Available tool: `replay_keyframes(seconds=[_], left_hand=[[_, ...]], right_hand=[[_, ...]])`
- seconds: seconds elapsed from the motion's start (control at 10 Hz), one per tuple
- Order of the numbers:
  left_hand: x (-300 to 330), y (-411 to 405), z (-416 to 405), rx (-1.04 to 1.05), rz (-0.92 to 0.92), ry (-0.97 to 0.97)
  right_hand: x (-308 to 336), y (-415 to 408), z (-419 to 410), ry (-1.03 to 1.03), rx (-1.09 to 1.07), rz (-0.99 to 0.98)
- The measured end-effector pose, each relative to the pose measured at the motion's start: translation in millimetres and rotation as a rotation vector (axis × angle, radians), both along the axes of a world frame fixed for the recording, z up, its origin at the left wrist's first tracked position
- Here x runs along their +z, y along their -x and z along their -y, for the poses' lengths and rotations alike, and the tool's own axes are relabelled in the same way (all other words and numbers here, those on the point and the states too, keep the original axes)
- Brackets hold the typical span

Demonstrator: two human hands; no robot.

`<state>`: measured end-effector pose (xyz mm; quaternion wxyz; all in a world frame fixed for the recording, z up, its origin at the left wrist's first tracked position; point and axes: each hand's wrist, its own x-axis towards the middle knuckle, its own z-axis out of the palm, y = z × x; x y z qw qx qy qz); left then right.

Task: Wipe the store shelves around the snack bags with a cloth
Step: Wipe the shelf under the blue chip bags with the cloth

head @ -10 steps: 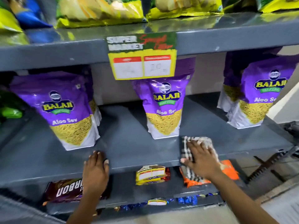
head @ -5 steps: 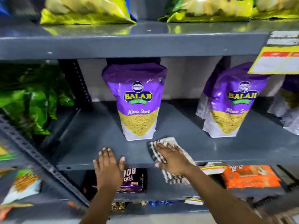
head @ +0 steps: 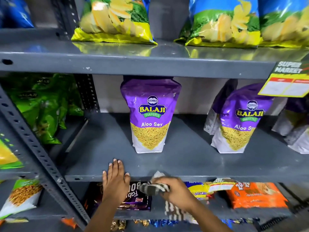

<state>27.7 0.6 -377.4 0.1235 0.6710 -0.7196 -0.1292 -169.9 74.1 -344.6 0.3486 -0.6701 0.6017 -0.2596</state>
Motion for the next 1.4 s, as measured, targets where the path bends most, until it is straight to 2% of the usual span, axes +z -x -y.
replay_keyframes(seconds=[0.1, 0.2, 0.3, 0.4, 0.5, 0.6, 0.7, 0.8, 0.9, 1.0, 1.1, 1.4], left_hand=[[-2.8, -1.1, -4.1, -0.003, 0.038, 0.028], [-4.9, 6.6, -20.6, -0.012, -0.007, 0.171], [20.5, 32.5, -33.0, -0.122, -0.023, 0.285], [70.4, 68.8, -32.1, -0.23, -0.04, 0.531], [139.0, 97.8, -30.4, -0.268, -0.123, 0.802], [210.8, 106.3, -30.4, -0.236, -0.179, 0.983], [264.9, 101.4, -22.6, -0.181, -0.166, 1.082], [295.3, 96.6, -9.7, -0.126, -0.11, 1.106], [304.0, 93.6, 0.2, -0.099, -0.089, 1.05], [302.9, 90.7, 5.9, -0.115, -0.092, 1.023], [302.9, 90.8, 9.1, -0.119, -0.089, 1.043], [303.1, 93.2, 6.1, -0.104, -0.106, 1.046]], right_hand=[[2.8, 25.4, -32.3, -0.1, -0.139, 0.291], [13.3, 49.8, -48.2, -0.224, -0.287, 0.463], [42.1, 73.4, -63.9, -0.294, -0.171, 0.431], [107.8, 82.9, -82.2, -0.289, -0.232, 0.672], [186.7, 83.3, -113.1, -0.11, -0.284, 0.884], [262.9, 89.8, -122.9, 0.186, -0.241, 0.897], [335.7, 97.4, -113.6, 0.584, -0.251, 0.698], [391.7, 93.6, -83.6, 0.979, -0.164, 0.117], [407.8, 90.3, -21.5, 0.848, -0.03, -0.549], [385.6, 90.3, 23.0, 0.307, 0.046, -0.974], [371.8, 90.6, 34.5, 0.209, 0.08, -0.714], [358.9, 86.7, 25.7, 0.304, -0.012, -0.565]])
